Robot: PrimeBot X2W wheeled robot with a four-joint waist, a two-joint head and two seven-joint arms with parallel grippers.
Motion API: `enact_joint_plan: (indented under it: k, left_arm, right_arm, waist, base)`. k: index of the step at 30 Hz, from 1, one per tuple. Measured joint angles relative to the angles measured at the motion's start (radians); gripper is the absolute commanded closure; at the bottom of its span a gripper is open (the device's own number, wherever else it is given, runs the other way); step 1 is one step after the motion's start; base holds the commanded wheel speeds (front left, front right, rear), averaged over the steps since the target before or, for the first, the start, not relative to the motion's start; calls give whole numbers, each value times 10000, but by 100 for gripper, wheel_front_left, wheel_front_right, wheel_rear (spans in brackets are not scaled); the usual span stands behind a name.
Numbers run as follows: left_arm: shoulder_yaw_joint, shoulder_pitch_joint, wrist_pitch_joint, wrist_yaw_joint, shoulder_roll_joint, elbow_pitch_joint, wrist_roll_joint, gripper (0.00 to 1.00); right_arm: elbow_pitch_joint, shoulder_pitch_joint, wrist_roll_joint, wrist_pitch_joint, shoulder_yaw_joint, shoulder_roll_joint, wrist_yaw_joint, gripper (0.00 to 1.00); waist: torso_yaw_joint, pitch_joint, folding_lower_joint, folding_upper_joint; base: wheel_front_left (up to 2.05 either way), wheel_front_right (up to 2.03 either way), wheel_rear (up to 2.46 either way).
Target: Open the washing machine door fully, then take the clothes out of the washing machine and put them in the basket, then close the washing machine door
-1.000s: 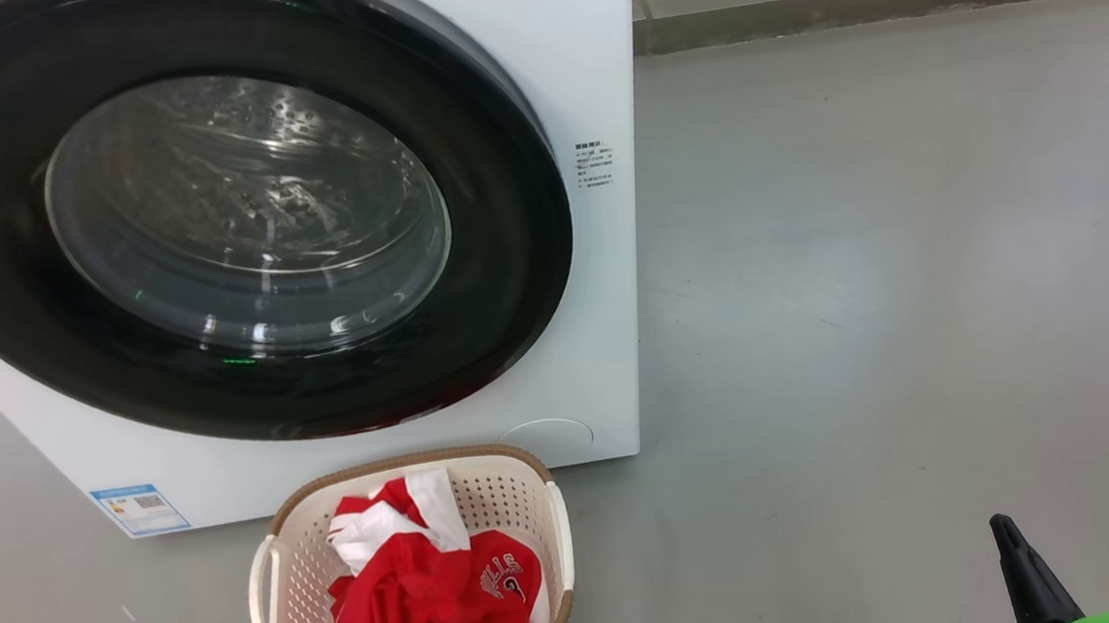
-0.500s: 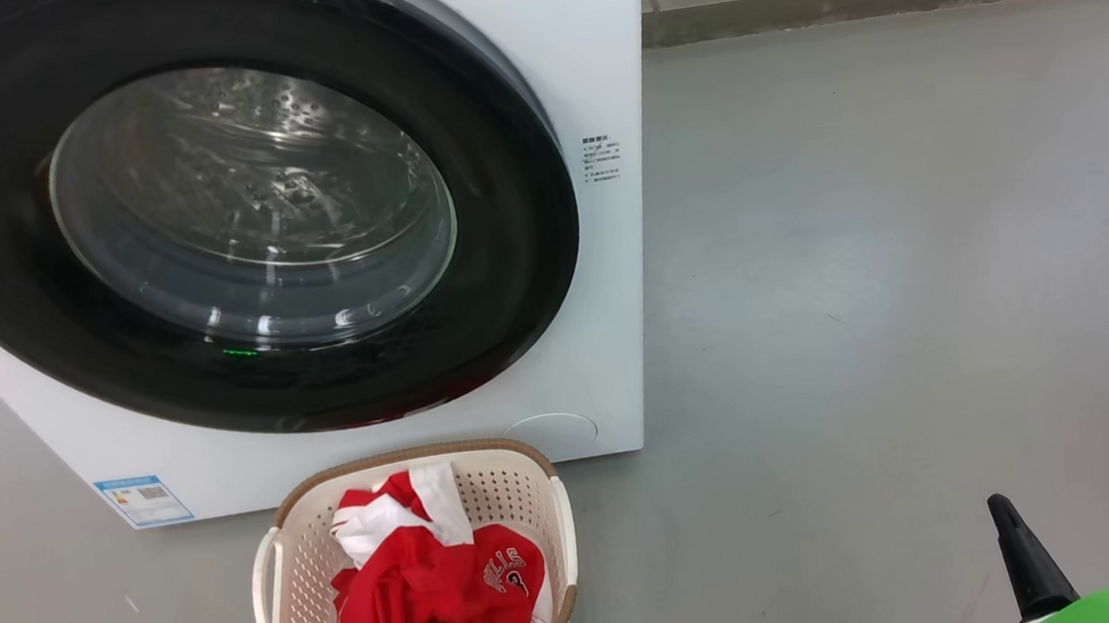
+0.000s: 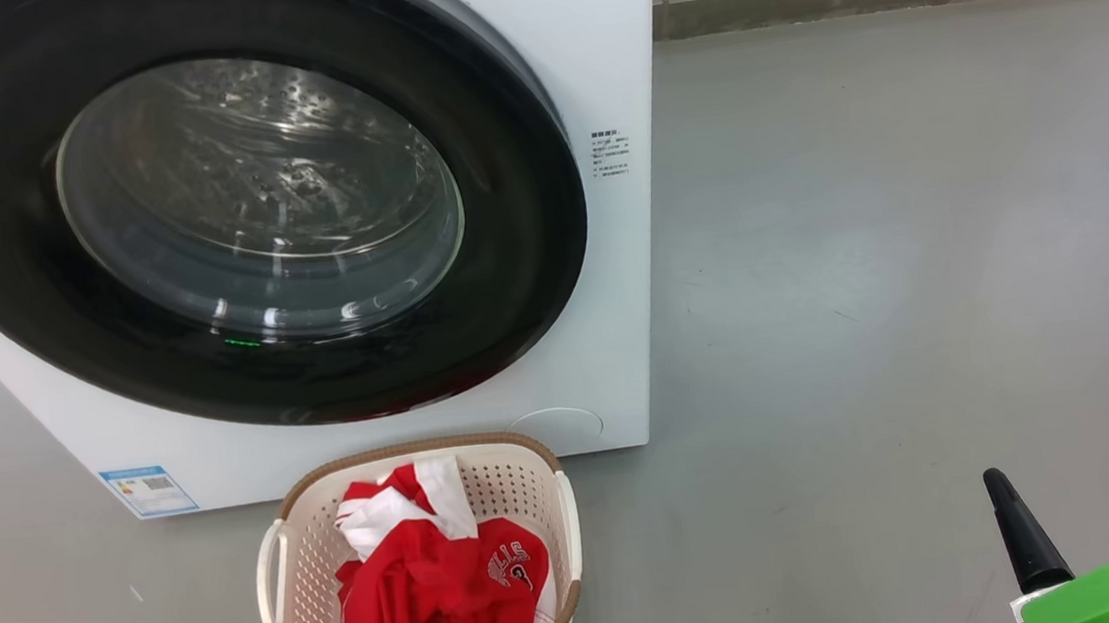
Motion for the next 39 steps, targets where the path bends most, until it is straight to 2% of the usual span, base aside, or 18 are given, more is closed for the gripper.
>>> enact_joint_plan:
  k: [39]
  left_arm:
    - [-84,-940,1055,0,-33,-286,-4056,100]
  right_arm:
    - [-215,-868,3693,1104,-280,61,-29,100]
  waist:
    - [246,180,-1,0]
  base:
    - [0,0,0]
